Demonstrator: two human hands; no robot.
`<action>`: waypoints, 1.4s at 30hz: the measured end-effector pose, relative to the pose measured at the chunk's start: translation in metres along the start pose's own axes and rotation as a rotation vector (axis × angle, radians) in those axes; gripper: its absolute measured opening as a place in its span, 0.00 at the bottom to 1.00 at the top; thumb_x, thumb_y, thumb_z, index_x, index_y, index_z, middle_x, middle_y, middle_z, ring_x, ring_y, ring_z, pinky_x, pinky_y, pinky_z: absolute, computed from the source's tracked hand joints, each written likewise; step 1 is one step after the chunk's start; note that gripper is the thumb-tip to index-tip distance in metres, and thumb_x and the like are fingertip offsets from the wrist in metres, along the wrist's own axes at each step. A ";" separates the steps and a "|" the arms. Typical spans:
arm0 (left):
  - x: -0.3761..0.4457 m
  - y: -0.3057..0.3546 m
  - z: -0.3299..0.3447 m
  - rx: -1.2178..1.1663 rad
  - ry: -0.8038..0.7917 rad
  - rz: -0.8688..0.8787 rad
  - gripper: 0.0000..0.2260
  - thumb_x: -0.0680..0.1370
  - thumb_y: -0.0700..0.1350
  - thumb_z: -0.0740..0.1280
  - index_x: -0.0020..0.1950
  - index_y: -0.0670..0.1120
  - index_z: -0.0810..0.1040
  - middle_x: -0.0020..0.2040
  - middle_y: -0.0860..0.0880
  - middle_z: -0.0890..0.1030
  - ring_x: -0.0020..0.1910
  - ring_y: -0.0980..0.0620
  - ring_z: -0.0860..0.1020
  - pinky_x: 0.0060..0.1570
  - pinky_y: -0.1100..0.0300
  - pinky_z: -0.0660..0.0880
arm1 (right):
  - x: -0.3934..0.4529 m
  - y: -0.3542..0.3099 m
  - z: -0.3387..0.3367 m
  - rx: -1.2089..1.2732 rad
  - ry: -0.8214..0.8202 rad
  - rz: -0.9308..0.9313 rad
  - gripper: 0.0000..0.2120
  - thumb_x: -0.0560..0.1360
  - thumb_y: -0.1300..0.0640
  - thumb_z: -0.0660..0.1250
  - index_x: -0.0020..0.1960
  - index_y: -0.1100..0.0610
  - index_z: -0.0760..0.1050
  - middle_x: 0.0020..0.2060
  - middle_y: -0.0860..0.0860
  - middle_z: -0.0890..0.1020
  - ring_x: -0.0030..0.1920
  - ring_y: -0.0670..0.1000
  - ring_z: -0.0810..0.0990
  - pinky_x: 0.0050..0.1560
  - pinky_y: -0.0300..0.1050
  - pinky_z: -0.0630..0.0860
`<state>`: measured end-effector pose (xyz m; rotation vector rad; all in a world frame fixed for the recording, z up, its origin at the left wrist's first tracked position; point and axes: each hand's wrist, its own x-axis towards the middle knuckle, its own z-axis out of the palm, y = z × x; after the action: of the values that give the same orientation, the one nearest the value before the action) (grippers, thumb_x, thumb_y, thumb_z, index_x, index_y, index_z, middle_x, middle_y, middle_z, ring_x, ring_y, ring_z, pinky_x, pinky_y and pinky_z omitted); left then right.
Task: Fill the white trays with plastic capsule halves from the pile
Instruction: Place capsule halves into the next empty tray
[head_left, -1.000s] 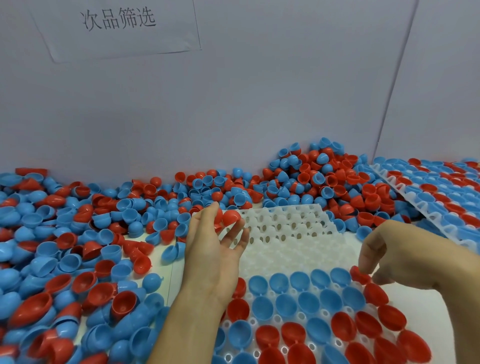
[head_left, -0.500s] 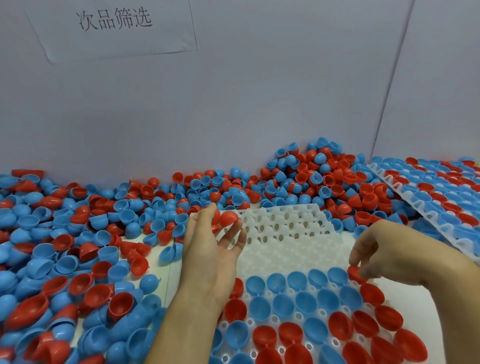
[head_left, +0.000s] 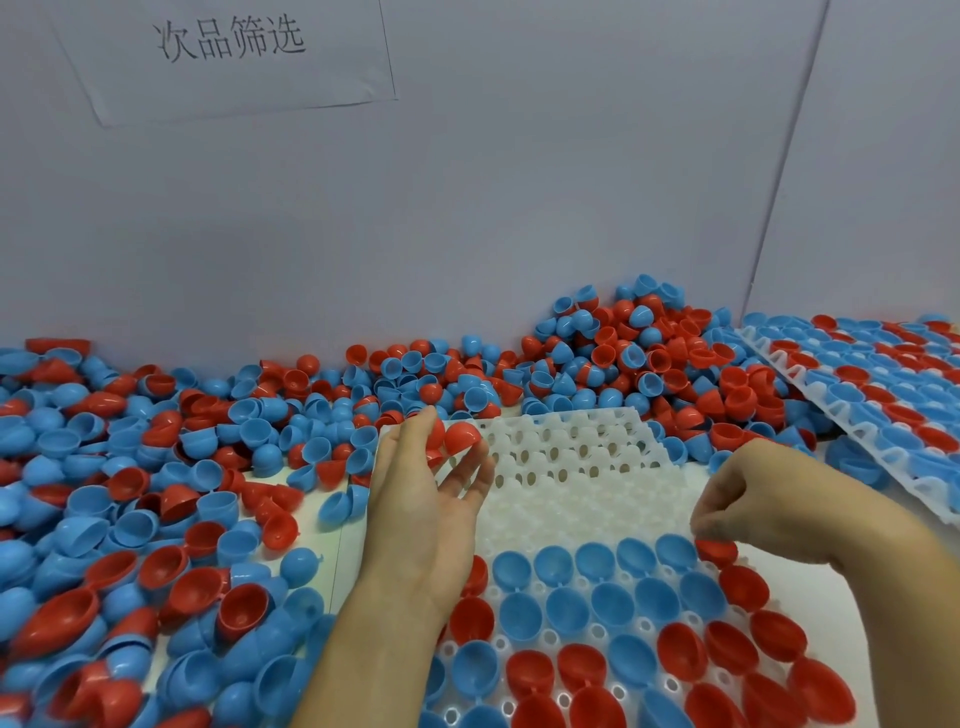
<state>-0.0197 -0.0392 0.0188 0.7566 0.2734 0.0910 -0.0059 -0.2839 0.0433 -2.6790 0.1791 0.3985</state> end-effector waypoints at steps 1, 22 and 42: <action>0.000 0.000 0.000 -0.012 -0.012 -0.001 0.09 0.80 0.48 0.68 0.57 0.45 0.76 0.51 0.44 0.80 0.44 0.50 0.82 0.38 0.59 0.80 | 0.000 0.000 -0.001 0.017 0.059 -0.049 0.07 0.76 0.56 0.72 0.40 0.47 0.82 0.43 0.46 0.84 0.44 0.44 0.81 0.43 0.36 0.77; -0.004 -0.005 0.006 0.155 -0.122 -0.036 0.11 0.81 0.48 0.68 0.55 0.40 0.79 0.44 0.43 0.85 0.47 0.43 0.86 0.42 0.55 0.83 | -0.005 -0.090 0.049 0.570 0.515 -0.731 0.15 0.76 0.57 0.71 0.41 0.36 0.76 0.35 0.27 0.80 0.44 0.34 0.80 0.43 0.26 0.75; -0.003 0.003 -0.001 0.306 -0.259 -0.202 0.12 0.77 0.53 0.71 0.50 0.45 0.80 0.30 0.50 0.70 0.26 0.56 0.64 0.27 0.63 0.69 | -0.002 -0.085 0.047 0.711 0.578 -0.671 0.09 0.76 0.55 0.71 0.54 0.44 0.80 0.44 0.39 0.83 0.47 0.39 0.81 0.44 0.33 0.78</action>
<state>-0.0226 -0.0374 0.0209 1.0294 0.1157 -0.2440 -0.0034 -0.1870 0.0361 -1.9128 -0.3479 -0.5532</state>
